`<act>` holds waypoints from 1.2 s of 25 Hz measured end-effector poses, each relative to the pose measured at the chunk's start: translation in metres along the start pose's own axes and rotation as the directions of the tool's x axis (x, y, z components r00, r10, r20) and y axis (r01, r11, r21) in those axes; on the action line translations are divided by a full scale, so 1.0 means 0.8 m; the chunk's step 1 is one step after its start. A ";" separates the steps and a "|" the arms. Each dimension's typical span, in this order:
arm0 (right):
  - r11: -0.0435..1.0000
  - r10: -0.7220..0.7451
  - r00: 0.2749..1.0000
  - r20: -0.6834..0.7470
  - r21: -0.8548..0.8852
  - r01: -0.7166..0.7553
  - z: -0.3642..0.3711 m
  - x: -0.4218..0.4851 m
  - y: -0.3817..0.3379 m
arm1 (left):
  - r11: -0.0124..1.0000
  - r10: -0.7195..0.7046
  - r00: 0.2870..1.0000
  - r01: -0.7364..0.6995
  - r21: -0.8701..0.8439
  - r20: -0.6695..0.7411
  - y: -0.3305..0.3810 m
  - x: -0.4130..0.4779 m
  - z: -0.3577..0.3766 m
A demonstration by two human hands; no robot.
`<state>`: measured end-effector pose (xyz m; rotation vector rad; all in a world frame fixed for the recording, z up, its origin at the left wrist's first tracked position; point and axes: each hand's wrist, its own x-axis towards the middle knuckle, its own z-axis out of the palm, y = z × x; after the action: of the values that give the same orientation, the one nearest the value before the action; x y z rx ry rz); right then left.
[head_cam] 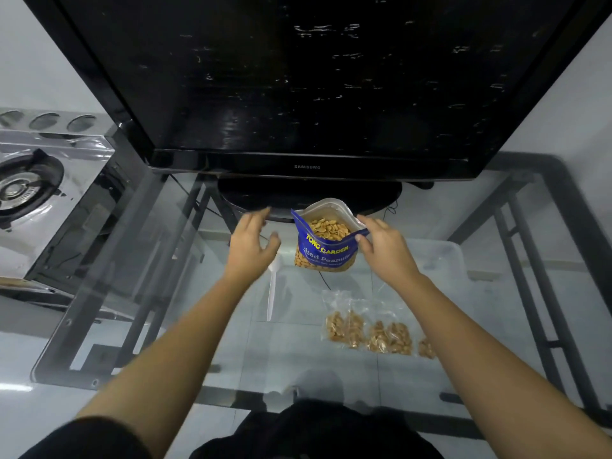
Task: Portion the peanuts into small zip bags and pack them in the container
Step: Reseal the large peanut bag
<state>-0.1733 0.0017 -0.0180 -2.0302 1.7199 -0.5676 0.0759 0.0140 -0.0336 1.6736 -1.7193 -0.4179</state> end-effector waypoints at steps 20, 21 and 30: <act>0.958 0.184 0.954 0.237 0.176 -0.229 -0.013 0.049 0.032 | 0.835 0.296 0.620 -0.537 0.118 0.727 -0.007 0.129 0.007; 0.962 0.196 0.951 0.238 0.143 -0.233 -0.012 0.054 0.032 | 0.842 0.287 0.622 -0.527 0.118 0.729 -0.006 0.129 0.009; 0.972 0.191 0.945 0.266 0.080 -0.219 -0.006 0.060 0.037 | 0.847 0.240 0.525 -0.524 0.088 0.817 0.070 0.136 0.056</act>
<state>-0.1928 -0.0506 -0.0281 -1.7366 1.6773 -0.3071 0.0123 -0.0946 -0.0013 1.2820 -2.9030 -0.7583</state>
